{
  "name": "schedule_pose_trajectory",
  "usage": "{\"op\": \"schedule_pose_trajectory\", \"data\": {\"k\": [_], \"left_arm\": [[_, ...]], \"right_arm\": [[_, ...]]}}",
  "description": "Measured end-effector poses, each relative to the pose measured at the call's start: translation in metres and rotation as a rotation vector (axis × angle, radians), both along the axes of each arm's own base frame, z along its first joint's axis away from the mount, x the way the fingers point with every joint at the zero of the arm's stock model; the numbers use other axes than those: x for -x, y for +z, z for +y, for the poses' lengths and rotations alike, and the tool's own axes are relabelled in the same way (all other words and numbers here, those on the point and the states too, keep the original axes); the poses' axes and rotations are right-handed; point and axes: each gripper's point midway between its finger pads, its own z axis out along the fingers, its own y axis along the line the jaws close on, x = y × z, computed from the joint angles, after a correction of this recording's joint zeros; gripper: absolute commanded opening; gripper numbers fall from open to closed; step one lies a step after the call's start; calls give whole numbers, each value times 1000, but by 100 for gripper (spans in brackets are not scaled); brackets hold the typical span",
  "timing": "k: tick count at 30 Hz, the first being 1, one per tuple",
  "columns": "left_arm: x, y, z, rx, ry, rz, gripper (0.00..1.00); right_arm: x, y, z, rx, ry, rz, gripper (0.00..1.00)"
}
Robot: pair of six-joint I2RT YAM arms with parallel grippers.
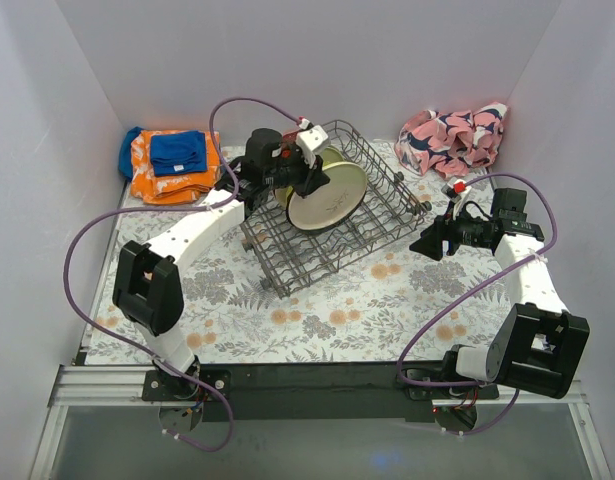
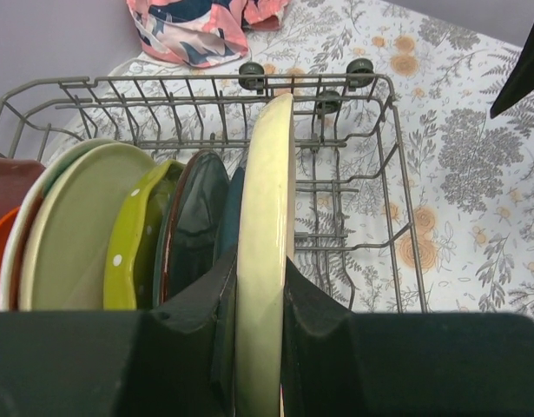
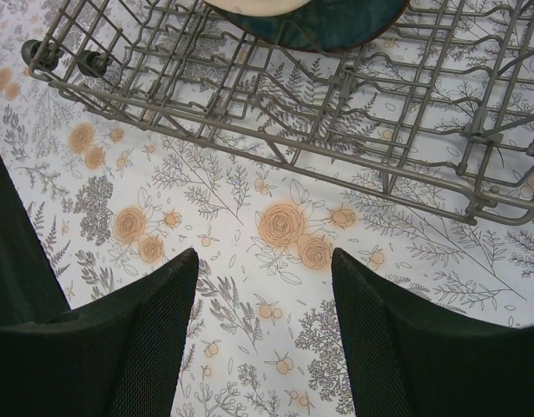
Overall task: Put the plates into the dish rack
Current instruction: Insert the plate into the dish rack
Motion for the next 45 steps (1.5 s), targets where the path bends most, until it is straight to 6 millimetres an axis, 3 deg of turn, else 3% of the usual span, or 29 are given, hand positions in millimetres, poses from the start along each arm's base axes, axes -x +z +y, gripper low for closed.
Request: {"op": "schedule_pose_trajectory", "data": {"k": [7,29,45], "left_arm": [[-4,-26,-8,-52,-14,5,0],[-5,-31,-28,-129,-30,-91,0],[-9,-31,-28,-161,30,-111,0]], "right_arm": [[0,0,0,1,0,-1,69],[-1,-3,0,-1,1,10,69],[-1,-3,0,0,3,8,69]]}}
